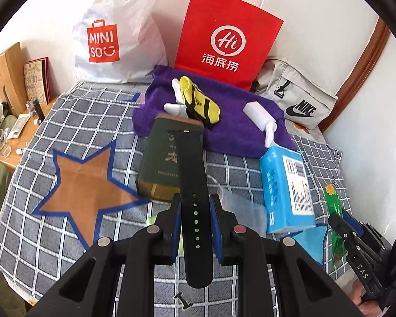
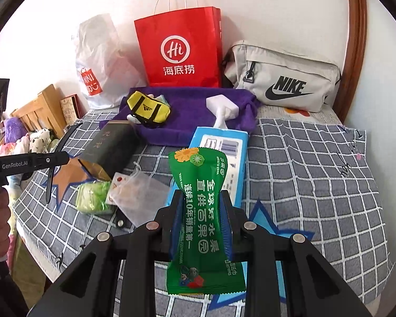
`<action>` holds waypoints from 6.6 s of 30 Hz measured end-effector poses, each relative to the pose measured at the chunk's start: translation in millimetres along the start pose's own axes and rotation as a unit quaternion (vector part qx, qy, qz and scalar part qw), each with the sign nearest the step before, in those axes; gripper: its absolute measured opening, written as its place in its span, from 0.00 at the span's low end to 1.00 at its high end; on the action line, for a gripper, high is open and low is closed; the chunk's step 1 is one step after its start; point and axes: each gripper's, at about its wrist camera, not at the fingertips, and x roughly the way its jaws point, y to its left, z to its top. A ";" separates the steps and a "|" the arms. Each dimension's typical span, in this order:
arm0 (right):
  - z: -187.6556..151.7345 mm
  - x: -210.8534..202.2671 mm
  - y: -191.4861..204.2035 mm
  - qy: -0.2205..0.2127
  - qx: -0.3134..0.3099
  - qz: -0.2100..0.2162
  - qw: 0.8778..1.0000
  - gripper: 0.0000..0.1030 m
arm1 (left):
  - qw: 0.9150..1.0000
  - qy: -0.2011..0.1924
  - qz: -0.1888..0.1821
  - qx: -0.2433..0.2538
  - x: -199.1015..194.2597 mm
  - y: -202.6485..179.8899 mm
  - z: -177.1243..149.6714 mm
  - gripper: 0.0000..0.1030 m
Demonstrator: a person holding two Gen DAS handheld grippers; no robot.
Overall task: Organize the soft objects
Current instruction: 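Carry the black strap and green packet over the purple towel with both grippers, then open both grippers to drop the strap and packet onto the purple towel, then move both grippers back over the bed toward the remaining items, then grasp and lift the white mesh bag with the right gripper while the left gripper reaches the light-green tea packet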
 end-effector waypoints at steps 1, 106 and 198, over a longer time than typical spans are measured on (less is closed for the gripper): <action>3.9 1.7 0.1 0.001 0.001 0.001 1.000 0.26 | 1.000 -0.001 0.000 0.001 1.0 -0.4 3.2 0.19; 134.6 120.8 13.3 0.018 -0.025 0.059 0.998 0.60 | 0.999 0.015 -0.010 -0.028 91.7 41.4 141.7 0.39; -93.5 3.9 16.9 0.045 -0.068 0.068 0.994 0.77 | 0.996 0.072 -0.024 0.041 47.4 25.0 -63.5 0.69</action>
